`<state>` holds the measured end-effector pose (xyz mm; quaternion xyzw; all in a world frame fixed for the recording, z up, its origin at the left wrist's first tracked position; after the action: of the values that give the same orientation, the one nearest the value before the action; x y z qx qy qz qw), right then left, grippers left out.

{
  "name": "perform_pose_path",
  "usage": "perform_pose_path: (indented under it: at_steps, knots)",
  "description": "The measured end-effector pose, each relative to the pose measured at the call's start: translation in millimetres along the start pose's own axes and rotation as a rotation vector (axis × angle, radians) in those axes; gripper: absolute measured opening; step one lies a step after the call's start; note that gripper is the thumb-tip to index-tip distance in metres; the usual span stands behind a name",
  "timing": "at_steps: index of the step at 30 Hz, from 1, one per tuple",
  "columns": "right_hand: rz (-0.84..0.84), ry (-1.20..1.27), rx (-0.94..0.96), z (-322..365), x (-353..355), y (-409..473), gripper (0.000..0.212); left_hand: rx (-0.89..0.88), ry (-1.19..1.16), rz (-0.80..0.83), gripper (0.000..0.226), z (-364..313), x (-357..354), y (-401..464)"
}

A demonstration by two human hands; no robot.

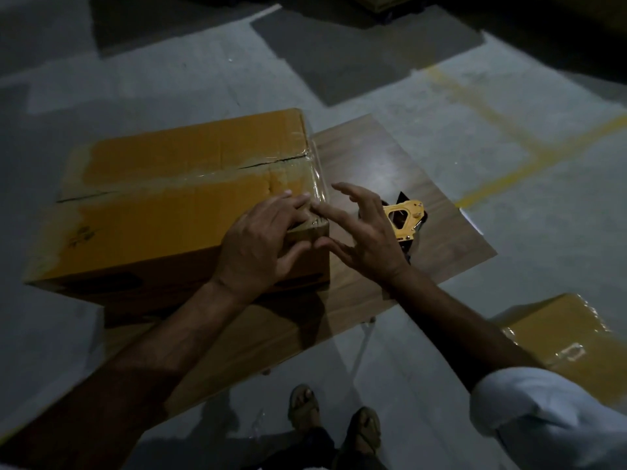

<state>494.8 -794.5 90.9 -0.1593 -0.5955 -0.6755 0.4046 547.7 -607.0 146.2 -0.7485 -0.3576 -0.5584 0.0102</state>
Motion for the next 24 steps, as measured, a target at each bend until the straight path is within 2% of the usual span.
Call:
perform_pose_path:
  at_steps: [5, 7, 9, 11, 14, 16, 21, 24]
  knots:
    - [0.185, -0.046, 0.060, 2, 14, 10, 0.076, 0.071, 0.083, 0.159, 0.095, -2, 5, 5]
    - [0.235, -0.022, 0.084, 0, 21, 23, 0.068, 0.057, 0.083, 0.143, 0.091, -3, 7, 13]
    - [0.202, 0.034, 0.077, -2, 23, 33, 0.051, 0.031, 0.057, 0.097, 0.076, -2, 8, 19]
    - [0.196, 0.060, 0.030, 2, 16, 31, 0.049, 0.016, 0.089, 0.067, 0.070, 3, 7, 19]
    - [0.205, 0.029, -0.042, 12, 2, 15, 0.067, 0.011, 0.160, 0.107, 0.089, 10, 4, 17]
    - [0.186, 0.006, -0.049, 16, 1, 13, 0.068, 0.009, 0.159, 0.133, 0.097, 12, 6, 15]
    - [0.148, 0.024, -0.056, 40, 7, 8, 0.055, -0.085, 0.110, 0.247, 0.106, 25, 23, 2]
    - [0.138, 0.040, -0.066, 69, 3, 0, 0.043, -0.139, 0.036, 0.339, 0.097, 46, 45, -17]
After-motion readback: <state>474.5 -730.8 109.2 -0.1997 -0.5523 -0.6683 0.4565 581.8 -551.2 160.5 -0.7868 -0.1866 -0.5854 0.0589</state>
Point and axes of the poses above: each hand's wrist, its own y-axis towards the middle knuckle, its own x-axis out of the back of the hand, z = x × y, the point moved 4 cm from there along y, towards the middle knuckle, and after that the axes turned 9 degrees about -y, right-handed, at the moved point
